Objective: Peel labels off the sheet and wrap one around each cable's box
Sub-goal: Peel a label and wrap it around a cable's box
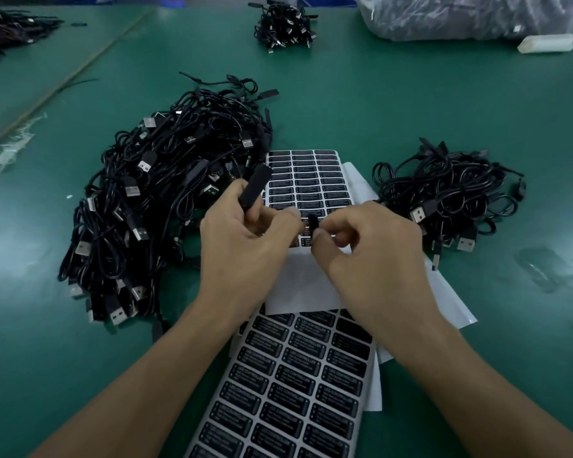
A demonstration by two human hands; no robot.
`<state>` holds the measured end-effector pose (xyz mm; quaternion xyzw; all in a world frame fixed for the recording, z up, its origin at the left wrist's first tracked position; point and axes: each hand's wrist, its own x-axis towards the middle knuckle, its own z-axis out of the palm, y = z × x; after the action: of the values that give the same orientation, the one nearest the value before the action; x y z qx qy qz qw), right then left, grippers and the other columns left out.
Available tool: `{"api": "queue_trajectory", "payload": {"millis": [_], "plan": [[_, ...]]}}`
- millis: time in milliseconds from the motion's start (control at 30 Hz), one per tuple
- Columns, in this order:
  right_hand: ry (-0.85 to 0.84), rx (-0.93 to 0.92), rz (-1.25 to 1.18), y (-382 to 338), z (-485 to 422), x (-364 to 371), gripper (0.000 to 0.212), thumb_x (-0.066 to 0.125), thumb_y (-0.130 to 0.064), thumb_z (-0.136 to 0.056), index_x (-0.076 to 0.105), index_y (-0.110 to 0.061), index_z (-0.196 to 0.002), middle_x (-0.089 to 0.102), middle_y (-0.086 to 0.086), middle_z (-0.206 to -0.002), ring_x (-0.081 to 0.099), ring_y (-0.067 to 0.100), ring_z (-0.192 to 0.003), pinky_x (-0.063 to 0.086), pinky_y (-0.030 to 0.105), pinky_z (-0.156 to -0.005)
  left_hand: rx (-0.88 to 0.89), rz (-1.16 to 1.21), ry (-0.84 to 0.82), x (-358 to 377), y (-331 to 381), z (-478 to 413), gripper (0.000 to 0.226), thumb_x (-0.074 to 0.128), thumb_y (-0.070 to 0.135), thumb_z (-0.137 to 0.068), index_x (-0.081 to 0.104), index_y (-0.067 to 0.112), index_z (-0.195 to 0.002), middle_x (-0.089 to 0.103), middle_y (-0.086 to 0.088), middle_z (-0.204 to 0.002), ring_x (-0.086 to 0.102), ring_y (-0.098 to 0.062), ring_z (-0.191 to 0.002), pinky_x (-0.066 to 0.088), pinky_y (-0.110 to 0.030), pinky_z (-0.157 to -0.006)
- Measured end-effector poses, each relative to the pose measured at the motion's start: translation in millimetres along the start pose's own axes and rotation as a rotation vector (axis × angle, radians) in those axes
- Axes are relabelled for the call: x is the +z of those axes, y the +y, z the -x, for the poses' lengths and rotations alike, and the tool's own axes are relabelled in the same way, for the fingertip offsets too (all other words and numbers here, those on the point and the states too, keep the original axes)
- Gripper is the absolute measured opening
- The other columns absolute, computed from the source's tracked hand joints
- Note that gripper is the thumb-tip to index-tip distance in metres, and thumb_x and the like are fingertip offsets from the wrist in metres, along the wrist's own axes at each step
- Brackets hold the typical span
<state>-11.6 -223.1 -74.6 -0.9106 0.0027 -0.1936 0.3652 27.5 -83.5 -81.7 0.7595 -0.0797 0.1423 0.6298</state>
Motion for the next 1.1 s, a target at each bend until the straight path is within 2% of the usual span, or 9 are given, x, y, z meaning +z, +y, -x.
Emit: {"api": "queue_trajectory", "payload": {"millis": [100, 200, 400, 500, 633, 800, 900, 1000, 1100], "plan": [[-0.021, 0.191, -0.368, 4, -6, -3, 0.017, 0.073, -0.018, -0.087, 0.072, -0.027, -0.071, 0.067, -0.014, -0.065, 0.059, -0.001, -0.061, 0.045, 0.012, -0.058, 0.006, -0.002, -0.037, 1, -1, 1, 0.037, 0.070, 0.016, -0.075, 0.040, 0.035, -0.065, 0.070, -0.004, -0.070, 0.068, -0.037, -0.074, 0.057, -0.057, -0.071], [-0.062, 0.305, -0.569, 5, -9, -4, 0.016, 0.073, -0.018, -0.087, 0.075, -0.022, -0.072, 0.065, -0.012, -0.062, 0.053, 0.001, -0.059, 0.045, 0.012, -0.058, 0.010, -0.014, -0.101, 2, -4, 2, 0.037, 0.072, 0.017, -0.074, 0.035, 0.021, -0.073, 0.074, 0.000, -0.076, 0.069, -0.026, -0.074, 0.058, -0.040, -0.068], [-0.091, 0.337, -0.639, 7, -10, -3, 0.018, 0.073, -0.018, -0.087, 0.076, -0.022, -0.069, 0.067, -0.011, -0.063, 0.058, 0.002, -0.064, 0.049, 0.012, -0.063, 0.033, -0.050, -0.128, 2, -6, 1, 0.043, 0.075, 0.011, -0.077, 0.033, 0.017, -0.074, 0.071, 0.002, -0.070, 0.064, -0.028, -0.068, 0.051, -0.029, -0.059], [-0.035, 0.300, -0.563, 10, -9, -3, 0.018, 0.073, -0.018, -0.086, 0.076, -0.024, -0.069, 0.068, -0.010, -0.062, 0.055, 0.000, -0.059, 0.047, 0.012, -0.057, -0.011, -0.032, -0.137, 2, -5, 2, 0.034, 0.068, 0.030, -0.081, 0.039, 0.016, -0.073, 0.063, 0.005, -0.063, 0.063, -0.030, -0.067, 0.052, -0.036, -0.061], [0.116, 0.210, -0.582, 9, -9, -6, 0.018, 0.072, -0.017, -0.088, 0.074, -0.026, -0.073, 0.065, -0.012, -0.062, 0.051, -0.001, -0.055, 0.045, 0.013, -0.054, -0.015, -0.008, -0.177, 3, -4, 3, 0.050, 0.037, 0.039, -0.093, 0.059, -0.003, -0.080, 0.069, 0.006, -0.069, 0.058, -0.005, -0.062, 0.042, -0.009, -0.064], [0.083, 0.180, -0.770, 3, -8, -5, 0.026, 0.071, -0.017, -0.091, 0.065, -0.037, -0.106, 0.071, -0.009, -0.082, 0.064, 0.006, -0.075, 0.050, 0.020, -0.062, 0.090, -0.160, -0.226, 1, -5, 2, 0.038, 0.035, 0.041, -0.096, 0.054, 0.018, -0.073, 0.067, 0.005, -0.070, 0.060, -0.020, -0.064, 0.049, -0.046, -0.064], [0.024, 0.132, -0.817, 0, -7, -3, 0.044, 0.072, -0.010, -0.090, 0.055, -0.037, -0.120, 0.076, -0.007, -0.091, 0.070, 0.004, -0.082, 0.054, 0.016, -0.072, 0.233, -0.270, -0.265, 1, -5, 2, 0.037, 0.039, 0.037, -0.099, 0.060, 0.019, -0.075, 0.064, 0.008, -0.067, 0.061, -0.016, -0.064, 0.048, -0.045, -0.059], [0.021, 0.125, -0.866, -1, -7, -4, 0.044, 0.072, -0.003, -0.089, 0.056, -0.029, -0.121, 0.076, -0.005, -0.083, 0.072, 0.004, -0.075, 0.054, 0.013, -0.069, 0.344, -0.291, -0.296, 1, -6, 1, 0.036, 0.044, 0.026, -0.100, 0.063, 0.010, -0.074, 0.061, 0.003, -0.065, 0.057, -0.019, -0.063, 0.045, -0.044, -0.058], [0.038, 0.158, -0.876, 2, -9, -4, 0.046, 0.075, -0.004, -0.086, 0.056, -0.029, -0.119, 0.076, -0.005, -0.080, 0.072, 0.004, -0.076, 0.054, 0.013, -0.070, 0.370, -0.317, -0.279, 0, -8, 0, 0.029, 0.049, 0.023, -0.098, 0.069, 0.013, -0.080, 0.058, 0.004, -0.072, 0.055, -0.013, -0.071, 0.045, -0.031, -0.064]]}}
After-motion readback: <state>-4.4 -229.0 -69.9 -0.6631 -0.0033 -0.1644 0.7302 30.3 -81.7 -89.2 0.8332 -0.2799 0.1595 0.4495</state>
